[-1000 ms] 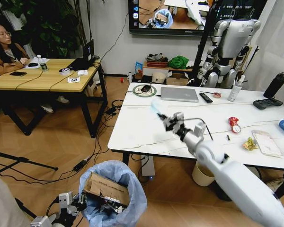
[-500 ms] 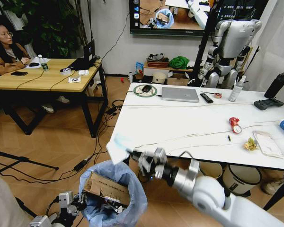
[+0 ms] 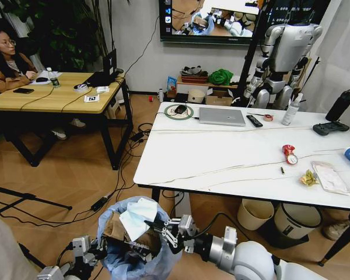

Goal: Pick up the trash bin and place the trash from the table into it.

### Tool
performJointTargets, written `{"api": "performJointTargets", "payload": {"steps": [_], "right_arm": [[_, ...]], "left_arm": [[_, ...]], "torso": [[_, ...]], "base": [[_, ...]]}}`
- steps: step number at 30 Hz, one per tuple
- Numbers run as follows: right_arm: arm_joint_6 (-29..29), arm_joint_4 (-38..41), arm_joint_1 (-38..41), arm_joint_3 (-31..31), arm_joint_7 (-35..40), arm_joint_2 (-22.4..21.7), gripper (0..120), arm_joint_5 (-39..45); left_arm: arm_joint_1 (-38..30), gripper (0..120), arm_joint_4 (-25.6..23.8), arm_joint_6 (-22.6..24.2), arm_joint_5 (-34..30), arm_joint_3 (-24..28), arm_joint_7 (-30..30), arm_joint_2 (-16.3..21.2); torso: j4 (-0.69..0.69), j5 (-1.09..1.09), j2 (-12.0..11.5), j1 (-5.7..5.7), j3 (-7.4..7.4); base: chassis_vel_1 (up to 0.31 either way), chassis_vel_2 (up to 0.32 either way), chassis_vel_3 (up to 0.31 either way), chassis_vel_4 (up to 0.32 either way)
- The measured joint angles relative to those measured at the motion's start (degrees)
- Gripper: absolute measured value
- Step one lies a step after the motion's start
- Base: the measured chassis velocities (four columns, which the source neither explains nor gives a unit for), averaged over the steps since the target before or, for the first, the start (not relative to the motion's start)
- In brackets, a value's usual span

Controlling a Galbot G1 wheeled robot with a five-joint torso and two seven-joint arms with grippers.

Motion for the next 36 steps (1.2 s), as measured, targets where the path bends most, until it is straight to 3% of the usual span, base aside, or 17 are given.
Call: {"api": "performJointTargets", "payload": {"steps": [5, 32, 36], "right_arm": [[0.1, -1.9, 0.0, -0.5, 0.5, 1.3, 0, -0.9], [-0.1, 0.1, -2.6, 3.1, 4.1, -0.7, 98, -2.8], [-0.1, 0.4, -3.2, 3.8, 4.4, -1.5, 100, -2.9]], "left_arm": [[-0.2, 0, 0.0, 0.1, 0.0, 0.0, 0.0, -0.1], [-1.6, 0, 1.7, 0.1, -0.5, 0.2, 0.0, 0.8], [-1.7, 0, 1.8, 0.2, -0.4, 0.2, 0.0, 0.6]], "torso": [[-0.01, 0.00, 0.0, 0.00, 0.00], [-0.01, 0.00, 0.0, 0.00, 0.00], [0.00, 0.00, 0.0, 0.00, 0.00]], "base": [[0.000, 0.000, 0.000, 0.000], [0.000, 0.000, 0.000, 0.000], [0.000, 0.000, 0.000, 0.000]]}}
